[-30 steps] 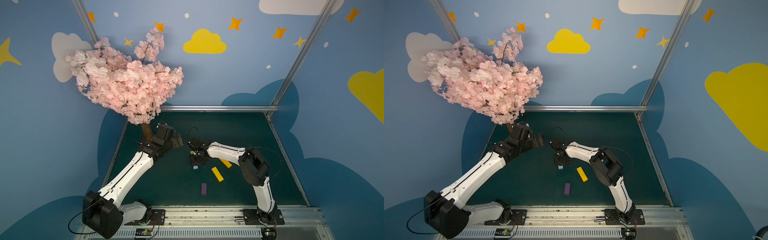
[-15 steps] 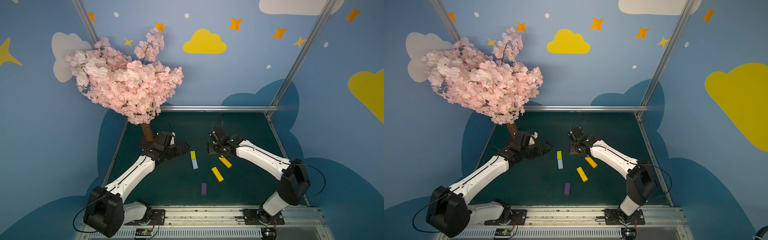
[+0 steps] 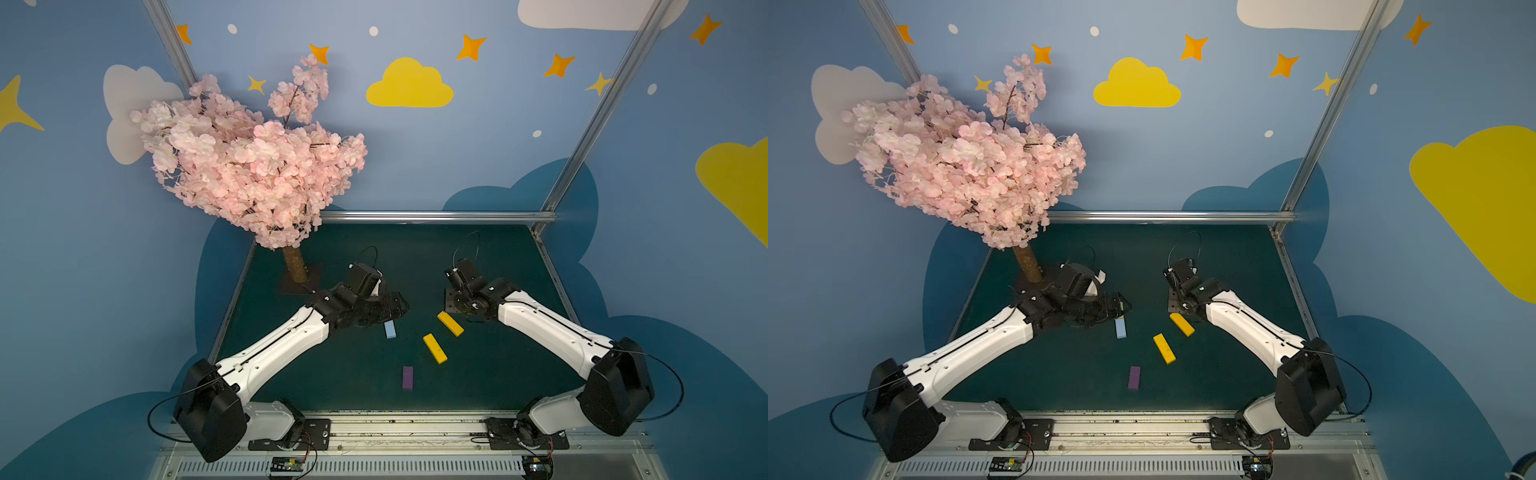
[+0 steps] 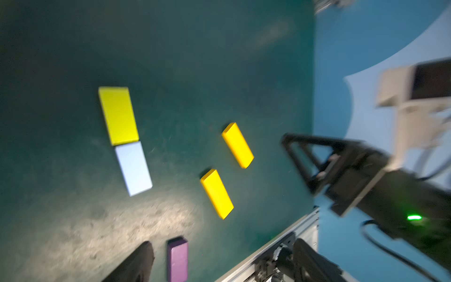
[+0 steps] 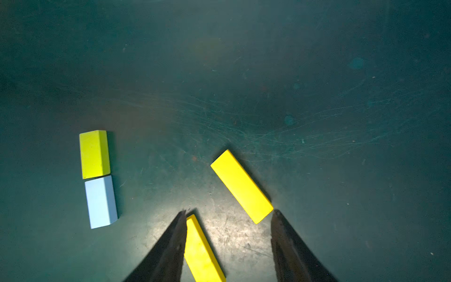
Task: Assemble the letter k with building blocks
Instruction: Pick up the building block from the center of the board.
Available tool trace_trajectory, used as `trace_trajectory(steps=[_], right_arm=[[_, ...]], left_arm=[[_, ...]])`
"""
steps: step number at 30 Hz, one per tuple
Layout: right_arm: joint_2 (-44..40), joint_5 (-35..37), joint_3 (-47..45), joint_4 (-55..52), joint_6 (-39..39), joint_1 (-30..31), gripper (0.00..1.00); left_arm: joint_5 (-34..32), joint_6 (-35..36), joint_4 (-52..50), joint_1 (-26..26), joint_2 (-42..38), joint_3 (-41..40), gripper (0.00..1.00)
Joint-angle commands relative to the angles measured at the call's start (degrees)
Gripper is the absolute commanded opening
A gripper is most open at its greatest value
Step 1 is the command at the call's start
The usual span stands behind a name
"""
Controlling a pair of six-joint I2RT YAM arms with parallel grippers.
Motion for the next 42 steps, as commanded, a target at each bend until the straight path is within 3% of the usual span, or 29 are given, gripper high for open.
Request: trace_trajectory(steps=[1,13,18,29,36,42], right_arm=[[-3.86,2.47,-0.35,-0.91,-1.51,-2.73,0.56],[-11.38,-0.77,-3.10,1.16,-3.18,-8.92,0.56],[-13.60,-1.02,-5.49,2.12,-2.87,-8.97,0.56],[-17.22,-2.52,-8.29,3.83,-3.31,-9.02,0.56],[-17.57,-2.73,-8.91,4.26,-3.28,-9.02,0.56],[-16.98,-3.12,-9.35,4.77,-3.31,-9.02,0.56]], left_arm=[[-9.12,-3.84,-12.51,-5.04,4.07,0.49,0.85],[-17.63,-12.92,-16.80,-20.51,18.85,4.72,0.79],[-15.46,-11.95,-16.45,-21.64,23.65,7.41,0.72],[-10.18,-13.44,-6.25,-20.56,25.25,1.65,0.70],[-9.46,-13.46,-3.72,-19.87,25.59,0.91,0.41],[-11.29,-14.71,-6.49,-17.63,24.31,-0.15,0.35]])
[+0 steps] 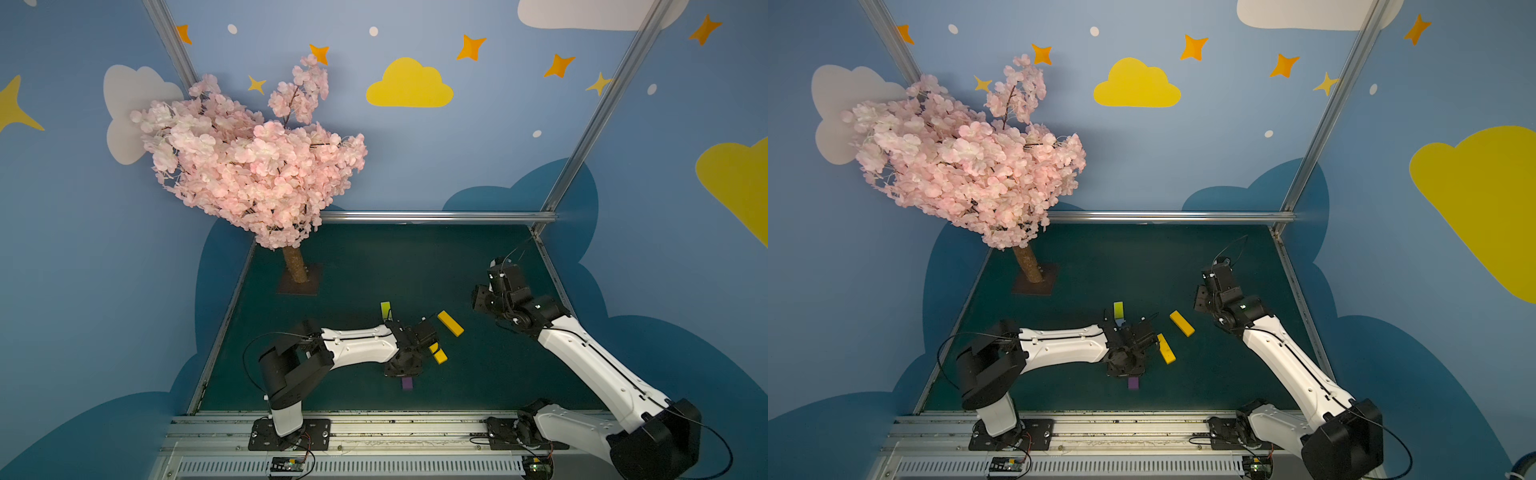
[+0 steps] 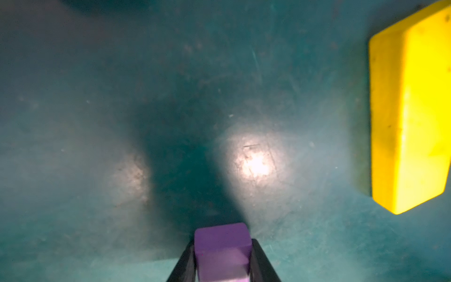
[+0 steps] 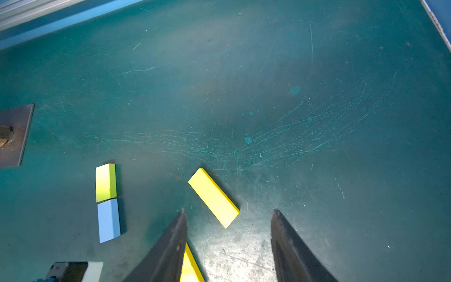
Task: Assemble the letter k with building blocks
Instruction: Pick up the building block from the center of the board.
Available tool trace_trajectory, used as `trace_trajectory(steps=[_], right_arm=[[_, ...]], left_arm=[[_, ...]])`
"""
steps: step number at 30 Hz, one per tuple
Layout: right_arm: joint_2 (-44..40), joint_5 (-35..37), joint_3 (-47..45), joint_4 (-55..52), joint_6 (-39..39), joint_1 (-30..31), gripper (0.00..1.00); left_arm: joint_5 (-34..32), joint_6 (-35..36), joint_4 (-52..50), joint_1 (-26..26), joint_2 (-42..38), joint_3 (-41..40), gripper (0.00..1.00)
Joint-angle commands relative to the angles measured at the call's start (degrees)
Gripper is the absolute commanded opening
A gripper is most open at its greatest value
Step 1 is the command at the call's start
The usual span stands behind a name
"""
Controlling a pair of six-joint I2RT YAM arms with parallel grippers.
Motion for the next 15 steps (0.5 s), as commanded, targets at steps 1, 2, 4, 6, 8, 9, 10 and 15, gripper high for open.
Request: trace_trajectory(steps=[1,2,4,6,8,9,10,15], right_arm=[[-0.28,-0.66,-0.68,1.17,-0.53,-0.21,0.56],[-0.25,-1.00,-0.86,1.48,-0.53,-0.17,0.56],[-0.08,-1.90,-1.12,2.12,-0.52,-0.16,0.56],[0.25,-2.81,-1.23,2.62,-0.53,-0.13,0.56],[0.70,-3.40,-1.15,2.86,-0.53,-0.14,0.56],[0.93,-3.62,-1.19,2.99,-0.43,-0.11,0.56],[1.06,-3.85,-1.24,3.15,-0.36,-0.08,0.56],[1.44,-5.19,-1.73,4.19,-0.07,-0.08,0.56]], left_arm=[[-1.23,-0.79,-1.13,2.70,-0.52,-2.12,0.35],[-0.66,-0.26,-0.23,3.74,-0.77,-2.74,0.35],[-0.63,0.96,-0.21,5.63,-0.65,-2.66,0.35],[-1.04,2.69,-1.37,7.20,0.00,-1.34,0.35],[-1.42,4.43,-2.44,8.52,0.74,-0.14,0.35],[-1.45,5.31,-3.09,9.09,1.11,0.48,0.36],[-1.83,6.48,-3.78,9.68,1.52,1.30,0.36],[-2.01,11.73,-7.31,12.27,5.04,5.29,0.36]])
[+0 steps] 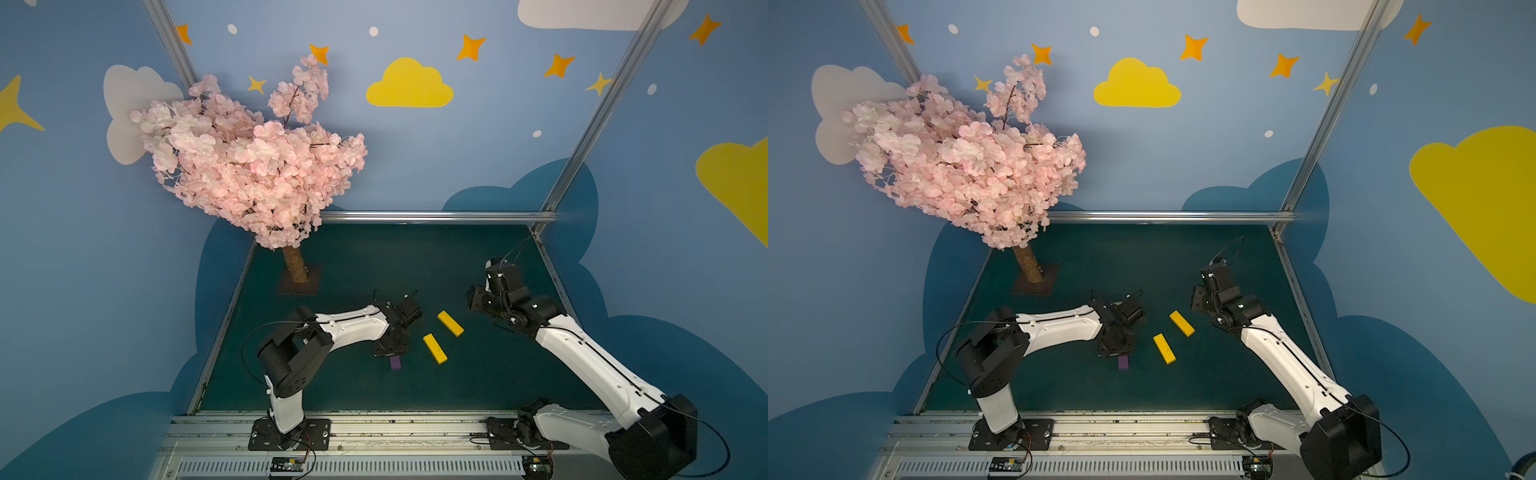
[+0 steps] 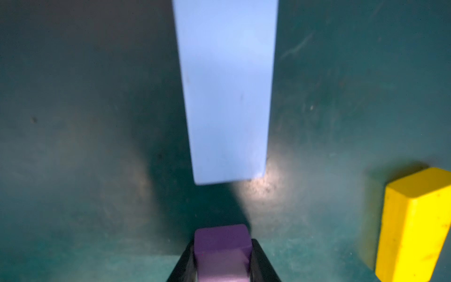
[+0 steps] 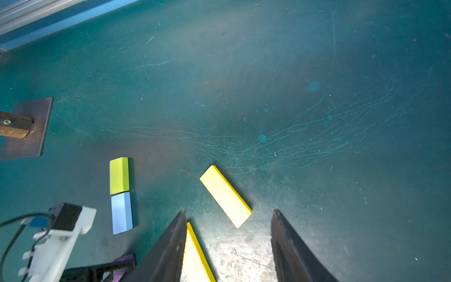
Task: Assemble the letter k with building blocks
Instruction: Pick up the building block from the center of the board, then assemble the building block at the center of the board.
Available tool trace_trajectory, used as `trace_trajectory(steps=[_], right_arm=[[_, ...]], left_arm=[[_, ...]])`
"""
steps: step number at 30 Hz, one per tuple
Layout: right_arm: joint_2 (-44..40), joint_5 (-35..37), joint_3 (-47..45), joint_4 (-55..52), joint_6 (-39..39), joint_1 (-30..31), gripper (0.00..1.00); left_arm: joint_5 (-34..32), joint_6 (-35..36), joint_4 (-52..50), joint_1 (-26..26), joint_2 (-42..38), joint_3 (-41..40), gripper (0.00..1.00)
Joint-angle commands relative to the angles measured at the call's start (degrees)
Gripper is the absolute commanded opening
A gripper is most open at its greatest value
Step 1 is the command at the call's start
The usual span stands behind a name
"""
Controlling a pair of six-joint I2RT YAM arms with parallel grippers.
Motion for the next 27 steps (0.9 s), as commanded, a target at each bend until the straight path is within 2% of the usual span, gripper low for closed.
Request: trace_trajectory(steps=[1,14,27], right_arm=[[0.45,-1.42,-1.06,1.74,-0.05,-0.14,0.56],[1.76,-2.57,-0.74,2.29,0.24,-0.06,0.56],[2.88,-2.44,-0.37,2.59,-0.12,0.29,0.56]], left_arm=[[-1.12,5.52,-3.60,1.62,2.68,1.62,0.36],[-0.91,11.04,-5.43,5.32,4.70,4.82,0.36],[1.10,9.92,-3.58,5.75,4.18,4.32,0.39]])
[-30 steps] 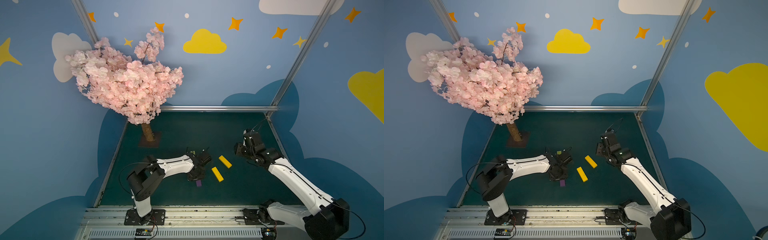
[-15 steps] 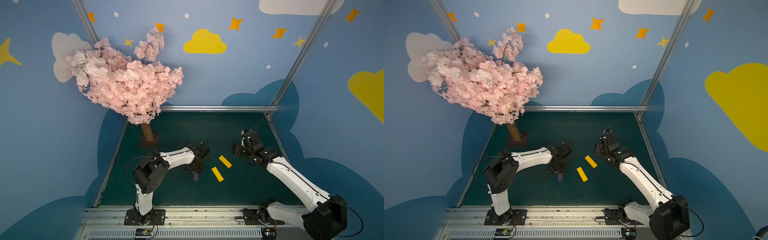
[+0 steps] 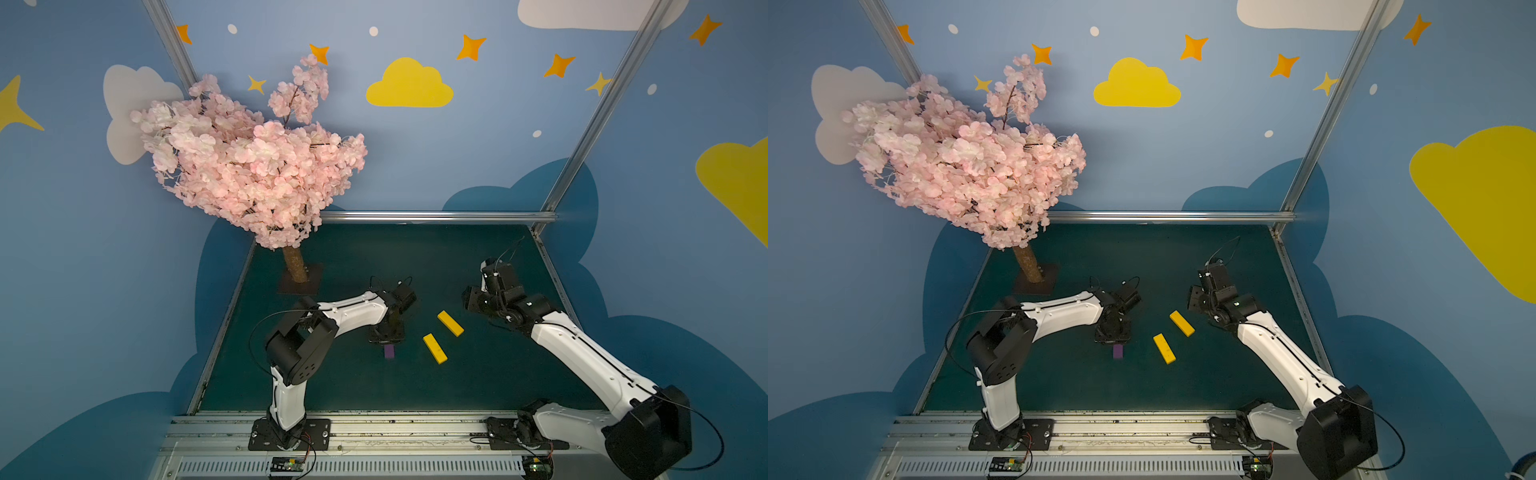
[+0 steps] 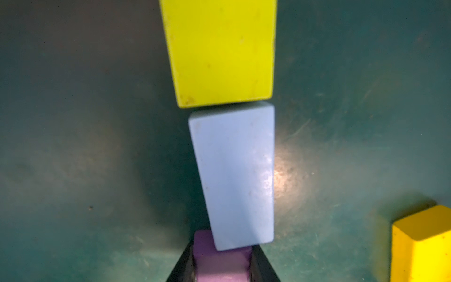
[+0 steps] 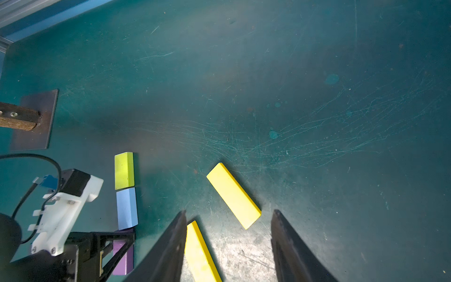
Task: Assemble the letter k with building blocks
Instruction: Assemble the building block at the center of the board, then adjust the building block at the center of the board.
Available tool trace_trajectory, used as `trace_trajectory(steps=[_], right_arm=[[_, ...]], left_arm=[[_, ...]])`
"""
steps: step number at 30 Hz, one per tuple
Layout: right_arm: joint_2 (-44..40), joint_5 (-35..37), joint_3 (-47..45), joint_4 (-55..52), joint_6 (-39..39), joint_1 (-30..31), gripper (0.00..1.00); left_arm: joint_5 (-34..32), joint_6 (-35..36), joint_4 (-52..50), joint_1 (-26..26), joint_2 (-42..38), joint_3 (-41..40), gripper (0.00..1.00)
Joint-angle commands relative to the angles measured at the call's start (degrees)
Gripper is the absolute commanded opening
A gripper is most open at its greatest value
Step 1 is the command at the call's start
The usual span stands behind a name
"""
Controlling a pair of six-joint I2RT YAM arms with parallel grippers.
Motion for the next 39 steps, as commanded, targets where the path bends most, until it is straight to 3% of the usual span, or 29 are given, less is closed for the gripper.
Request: trace_trajectory(steps=[1,5,14,23,28,31,35,39], right_arm=[[0.88,-0.33,0.14,1.06,-0.35,0.42,0.56],[1.91,-0.34,0.55,0.95,-0.28,0.81,0.56],[2.85,-1.65,0.59,1.73,-0.54,1.16,0.55],[9.21,-4.02,2.03,3.57,-1.41,5.60,0.55],[16.71,-9.10,4.40,6.29,-3.03,8.95,0.49],[23.82,-9.88,9.49,2.42,-4.66,12.11,0.49],[33.36,-11.38,16.50,-2.12,-7.01,14.88,0.49],[37.97,-10.83,19.24,-2.44,-6.79,16.56,0.48]], left_arm=[[0.05,-0.15,-0.04,0.41,0.50,-0.54,0.42],[-0.65,-0.26,-0.04,0.41,0.21,-0.62,0.52],[-0.48,-0.60,-0.12,0.44,-0.49,-0.56,0.53],[-3.99,-0.73,-1.66,1.31,-10.84,-3.25,0.53],[-6.48,-0.49,-1.59,4.12,-19.13,-5.21,0.54],[-8.49,-1.25,0.42,8.08,-24.70,-9.32,0.55],[-6.26,-1.03,2.09,13.33,-29.63,-13.41,0.55],[-5.26,-0.74,2.34,15.27,-31.15,-14.94,0.55]])
